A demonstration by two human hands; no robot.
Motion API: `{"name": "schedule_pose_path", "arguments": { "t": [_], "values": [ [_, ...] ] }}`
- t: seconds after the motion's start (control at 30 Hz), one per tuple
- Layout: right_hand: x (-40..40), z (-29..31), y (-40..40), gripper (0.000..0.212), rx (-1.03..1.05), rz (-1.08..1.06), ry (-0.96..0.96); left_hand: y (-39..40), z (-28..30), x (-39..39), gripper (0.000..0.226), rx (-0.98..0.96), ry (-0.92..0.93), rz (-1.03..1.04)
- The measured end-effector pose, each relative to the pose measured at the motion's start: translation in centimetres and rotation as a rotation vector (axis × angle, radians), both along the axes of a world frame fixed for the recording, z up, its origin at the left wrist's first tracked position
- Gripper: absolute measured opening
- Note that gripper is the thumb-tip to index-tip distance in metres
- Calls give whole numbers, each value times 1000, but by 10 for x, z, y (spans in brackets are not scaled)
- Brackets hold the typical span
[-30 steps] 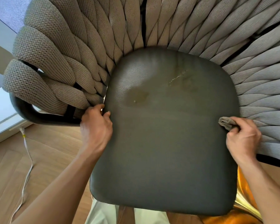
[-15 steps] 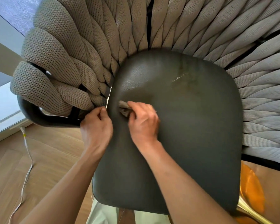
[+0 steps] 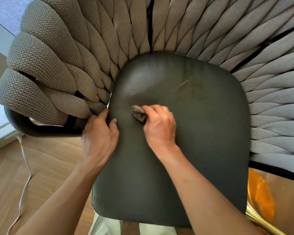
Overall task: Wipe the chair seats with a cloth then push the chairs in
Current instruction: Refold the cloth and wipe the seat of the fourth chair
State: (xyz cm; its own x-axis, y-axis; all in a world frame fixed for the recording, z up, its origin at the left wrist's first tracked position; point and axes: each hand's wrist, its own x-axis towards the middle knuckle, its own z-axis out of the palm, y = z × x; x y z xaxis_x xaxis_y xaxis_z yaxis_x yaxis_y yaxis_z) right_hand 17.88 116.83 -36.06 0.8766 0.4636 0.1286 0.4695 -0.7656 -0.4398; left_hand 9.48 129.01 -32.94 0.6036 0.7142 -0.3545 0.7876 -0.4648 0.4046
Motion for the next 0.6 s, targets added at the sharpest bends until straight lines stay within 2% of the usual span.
{"name": "schedule_pose_path", "arguments": {
  "t": [0.17,0.37,0.5,0.6],
  "values": [
    [33,1,-88,34,-70,-60,-42,-4,2,5,41,66,10,-85],
    [63,13,-176,38,-244,-127,-76,-1,-2,9,45,27,-29,-54],
    [77,19,-214,35,-337,-268,-61,3,-7,11,39,40,-58,-34],
    [81,18,-222,34,-329,-345,-35,6,-10,13,36,63,-52,-31]
  ]
}}
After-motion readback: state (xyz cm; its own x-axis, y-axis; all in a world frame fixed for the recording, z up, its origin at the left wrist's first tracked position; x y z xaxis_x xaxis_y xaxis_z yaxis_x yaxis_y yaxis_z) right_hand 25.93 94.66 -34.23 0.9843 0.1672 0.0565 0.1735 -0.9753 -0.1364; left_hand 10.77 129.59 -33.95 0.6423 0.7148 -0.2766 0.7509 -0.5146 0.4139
